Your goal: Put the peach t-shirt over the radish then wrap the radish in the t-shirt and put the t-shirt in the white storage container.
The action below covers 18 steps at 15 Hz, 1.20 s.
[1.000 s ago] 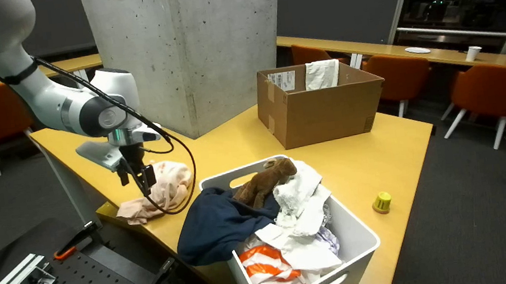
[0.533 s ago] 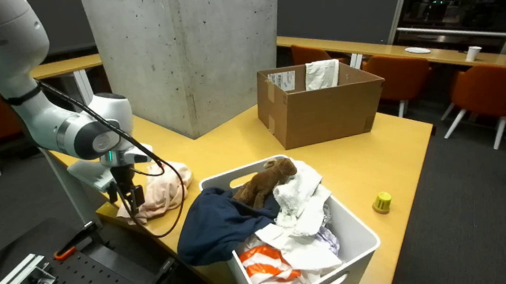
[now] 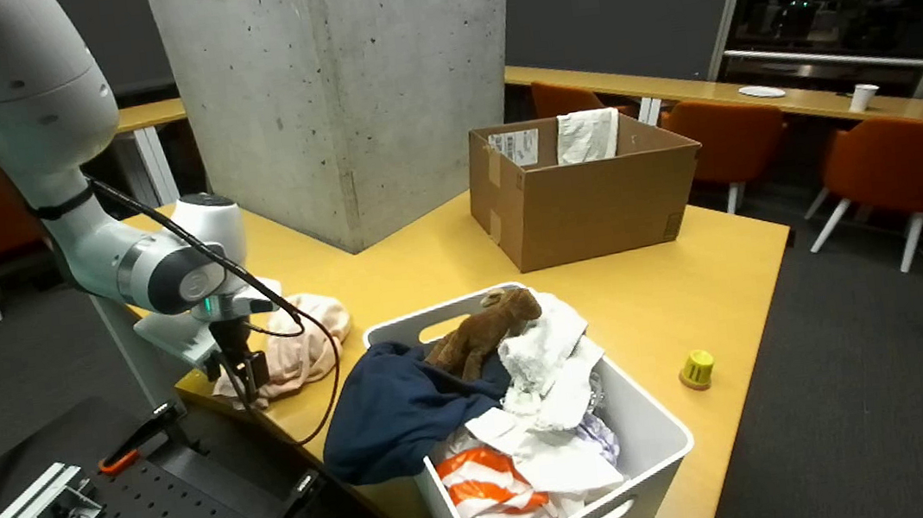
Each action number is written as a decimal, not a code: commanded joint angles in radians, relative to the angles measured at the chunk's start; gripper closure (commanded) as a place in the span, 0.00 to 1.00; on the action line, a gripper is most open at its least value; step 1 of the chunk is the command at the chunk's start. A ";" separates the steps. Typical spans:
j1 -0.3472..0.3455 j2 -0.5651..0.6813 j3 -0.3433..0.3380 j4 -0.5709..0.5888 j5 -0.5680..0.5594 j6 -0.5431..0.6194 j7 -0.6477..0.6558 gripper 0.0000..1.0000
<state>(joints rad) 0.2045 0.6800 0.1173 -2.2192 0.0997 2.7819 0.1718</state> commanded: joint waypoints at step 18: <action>0.019 -0.020 -0.056 0.058 -0.047 0.111 -0.010 1.00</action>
<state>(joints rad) 0.2168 0.7124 0.0855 -2.1442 0.0667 2.8736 0.1631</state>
